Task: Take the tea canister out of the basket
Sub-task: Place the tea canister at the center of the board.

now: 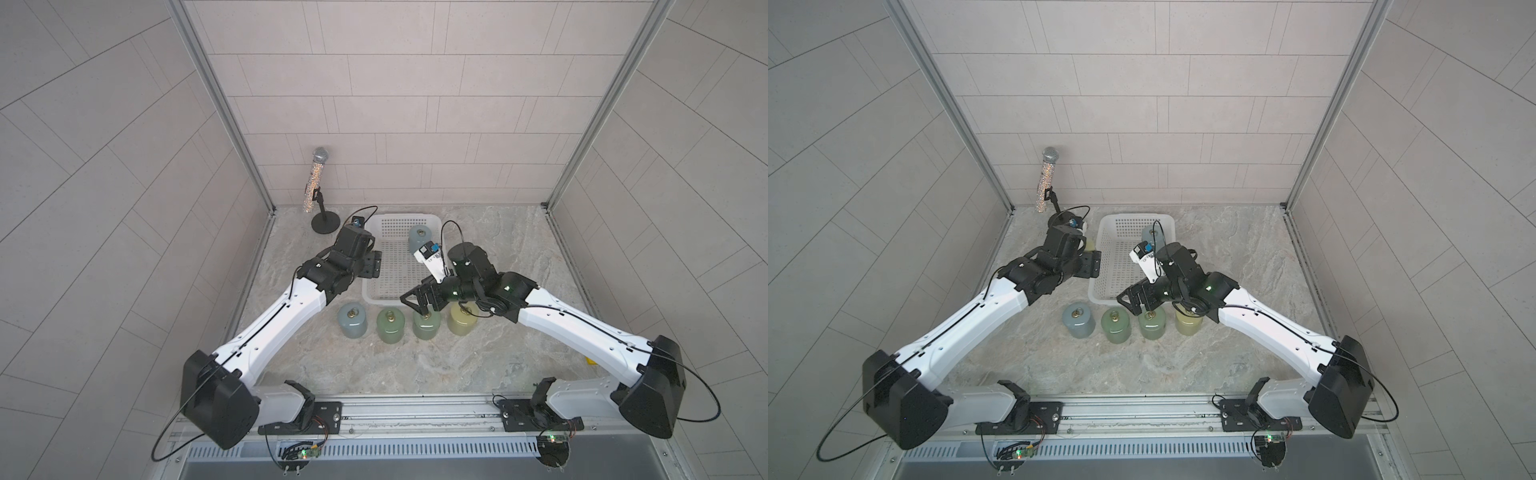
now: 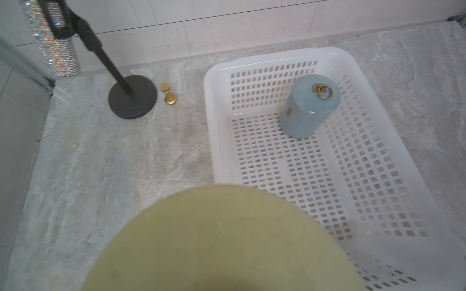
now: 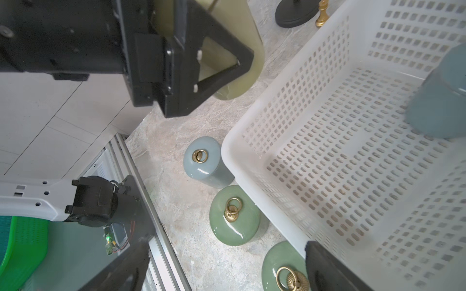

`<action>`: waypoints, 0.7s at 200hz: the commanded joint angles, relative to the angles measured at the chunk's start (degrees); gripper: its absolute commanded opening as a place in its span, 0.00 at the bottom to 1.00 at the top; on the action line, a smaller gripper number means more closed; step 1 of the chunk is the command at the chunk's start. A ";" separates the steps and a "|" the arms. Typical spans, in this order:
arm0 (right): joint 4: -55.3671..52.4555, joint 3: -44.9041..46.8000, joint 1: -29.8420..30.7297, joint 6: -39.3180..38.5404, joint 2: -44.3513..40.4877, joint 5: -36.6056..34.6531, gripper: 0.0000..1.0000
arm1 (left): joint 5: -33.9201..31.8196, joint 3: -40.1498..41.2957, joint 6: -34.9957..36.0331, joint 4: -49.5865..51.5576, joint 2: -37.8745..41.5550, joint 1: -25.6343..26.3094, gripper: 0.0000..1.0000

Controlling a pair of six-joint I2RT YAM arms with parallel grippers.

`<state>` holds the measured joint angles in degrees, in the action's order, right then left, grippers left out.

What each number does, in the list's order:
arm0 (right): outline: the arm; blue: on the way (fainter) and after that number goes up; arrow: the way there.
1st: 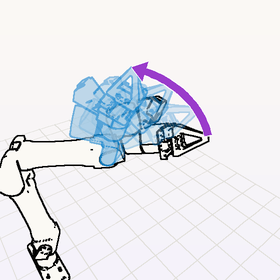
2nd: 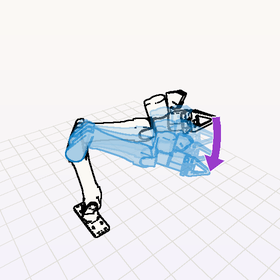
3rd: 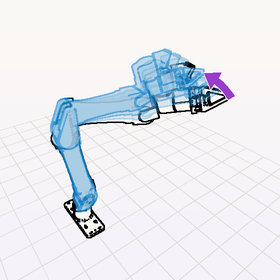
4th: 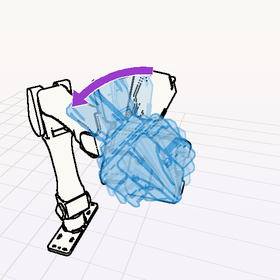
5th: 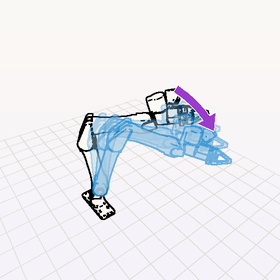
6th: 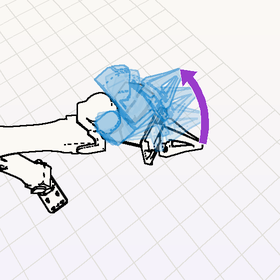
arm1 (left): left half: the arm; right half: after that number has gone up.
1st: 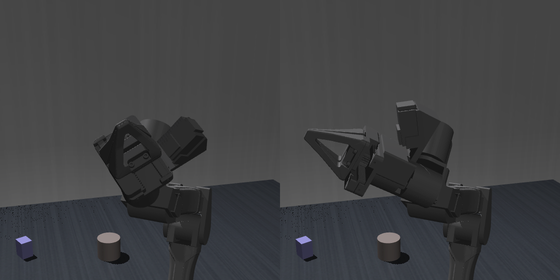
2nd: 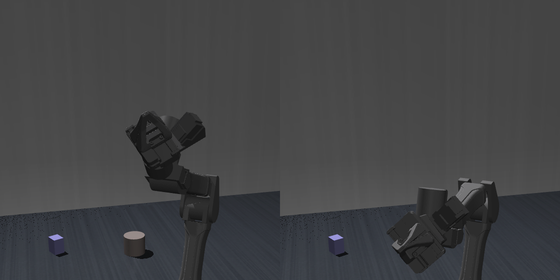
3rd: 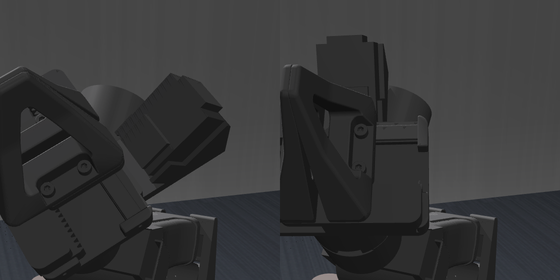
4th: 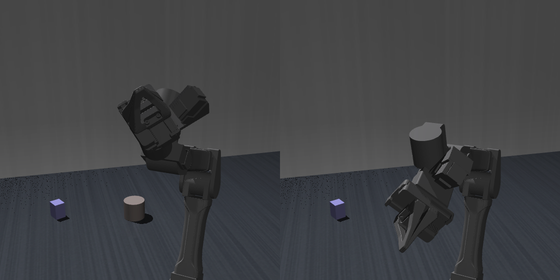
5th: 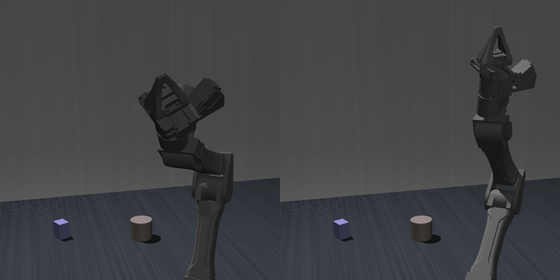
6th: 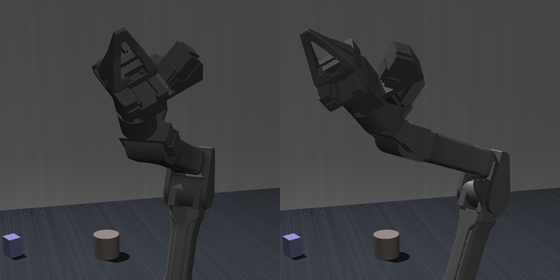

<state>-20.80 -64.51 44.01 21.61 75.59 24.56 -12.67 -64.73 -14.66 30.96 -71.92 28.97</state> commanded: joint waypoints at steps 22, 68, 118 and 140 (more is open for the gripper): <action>1.59 -3.06 3.65 -0.52 2.28 0.56 1.00 | -8.67 6.00 -4.56 3.51 11.47 -2.00 0.81; 2.17 -5.07 7.34 -0.14 5.07 0.31 1.00 | -12.64 12.51 -9.26 8.20 20.17 -5.01 0.82; 2.08 -5.70 8.64 -0.07 5.75 0.36 1.00 | -17.08 19.48 -17.17 9.68 23.51 -6.08 0.82; 1.74 -5.40 8.77 -0.07 5.29 -0.10 1.00 | -17.25 23.27 -20.64 8.02 23.42 -6.16 0.82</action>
<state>-19.49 -68.93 52.47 21.61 81.12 25.08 -26.24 -44.12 -29.65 42.11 -49.47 23.20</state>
